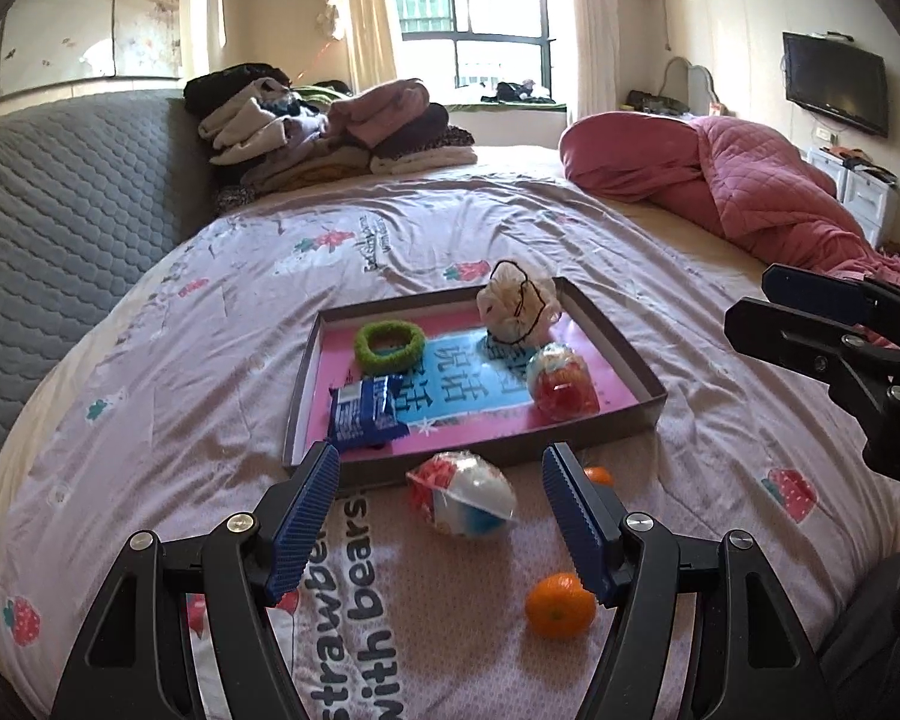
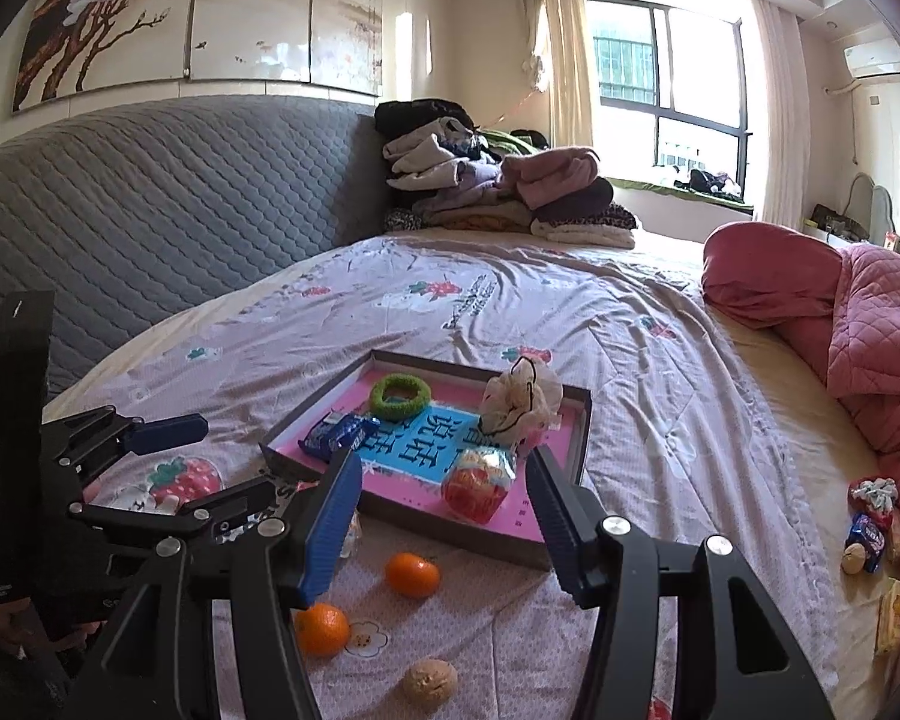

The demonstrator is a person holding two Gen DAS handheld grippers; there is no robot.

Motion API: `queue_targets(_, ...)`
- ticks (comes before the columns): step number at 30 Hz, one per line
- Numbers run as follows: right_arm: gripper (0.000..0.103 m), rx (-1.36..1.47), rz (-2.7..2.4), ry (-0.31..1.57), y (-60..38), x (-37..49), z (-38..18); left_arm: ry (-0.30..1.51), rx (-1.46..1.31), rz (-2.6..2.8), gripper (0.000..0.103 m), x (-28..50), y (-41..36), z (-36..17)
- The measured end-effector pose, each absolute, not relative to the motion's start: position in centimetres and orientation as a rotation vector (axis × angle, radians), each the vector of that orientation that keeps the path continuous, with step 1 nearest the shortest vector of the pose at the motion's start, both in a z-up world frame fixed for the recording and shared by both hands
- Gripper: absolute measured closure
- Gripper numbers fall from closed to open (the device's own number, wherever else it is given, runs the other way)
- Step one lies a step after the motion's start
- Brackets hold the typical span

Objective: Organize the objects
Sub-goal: 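Lift both tools up from the tray and back toward the oranges and walnut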

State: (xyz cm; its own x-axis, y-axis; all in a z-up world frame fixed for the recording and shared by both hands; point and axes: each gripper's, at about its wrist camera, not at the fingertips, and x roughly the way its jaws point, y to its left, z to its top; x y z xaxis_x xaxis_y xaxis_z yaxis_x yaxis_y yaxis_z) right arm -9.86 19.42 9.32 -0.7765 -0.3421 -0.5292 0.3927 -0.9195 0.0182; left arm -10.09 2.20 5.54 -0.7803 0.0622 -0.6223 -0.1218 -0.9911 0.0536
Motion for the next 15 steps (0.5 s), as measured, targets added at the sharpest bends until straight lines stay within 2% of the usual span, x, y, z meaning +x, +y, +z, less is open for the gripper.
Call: queue_targets(15,0.046,0.889,-2.611,0.172,19.2,-8.2,5.5,0.173,-1.035,2.794,0.031,-8.0,3.1,2.1)
